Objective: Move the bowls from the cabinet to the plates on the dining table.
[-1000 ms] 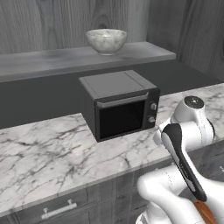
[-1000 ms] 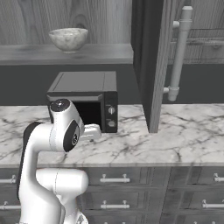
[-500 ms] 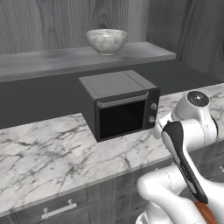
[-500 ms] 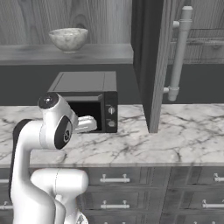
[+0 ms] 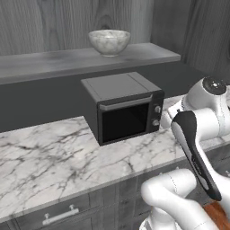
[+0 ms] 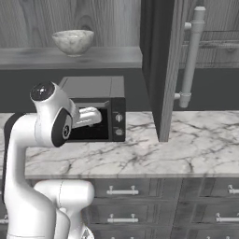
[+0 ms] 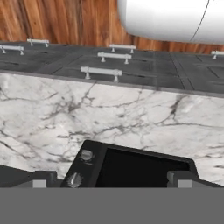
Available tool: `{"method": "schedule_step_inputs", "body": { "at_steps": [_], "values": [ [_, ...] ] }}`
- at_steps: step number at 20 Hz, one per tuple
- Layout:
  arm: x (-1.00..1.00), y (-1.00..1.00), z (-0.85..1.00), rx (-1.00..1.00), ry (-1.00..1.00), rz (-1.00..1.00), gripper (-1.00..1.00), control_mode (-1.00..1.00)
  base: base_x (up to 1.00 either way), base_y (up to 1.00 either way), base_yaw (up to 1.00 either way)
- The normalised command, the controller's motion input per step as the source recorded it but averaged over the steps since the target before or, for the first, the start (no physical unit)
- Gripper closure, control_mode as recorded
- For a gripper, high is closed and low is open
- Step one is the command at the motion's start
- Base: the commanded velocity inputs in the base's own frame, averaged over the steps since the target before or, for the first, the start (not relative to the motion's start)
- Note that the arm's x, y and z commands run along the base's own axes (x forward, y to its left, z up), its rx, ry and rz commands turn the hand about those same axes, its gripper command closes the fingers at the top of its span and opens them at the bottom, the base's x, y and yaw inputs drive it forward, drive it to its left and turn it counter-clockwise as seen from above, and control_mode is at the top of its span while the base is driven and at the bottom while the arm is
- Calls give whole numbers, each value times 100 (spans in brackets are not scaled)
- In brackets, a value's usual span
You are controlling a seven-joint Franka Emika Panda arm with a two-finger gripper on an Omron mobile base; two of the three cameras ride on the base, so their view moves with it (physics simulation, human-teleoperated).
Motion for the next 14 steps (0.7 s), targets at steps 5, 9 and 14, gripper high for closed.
{"method": "schedule_step_inputs", "body": {
  "at_steps": [5, 9, 14],
  "values": [
    [0, 0, 54, -5, -3, 3, -100, -100, 0, 0, 0],
    [0, 4, 42, -11, -7, 5, -100, -100, 0, 0, 0],
    [0, 16, 34, -17, -6, 2, -100, -100, 0, 0, 0]
  ]
}}
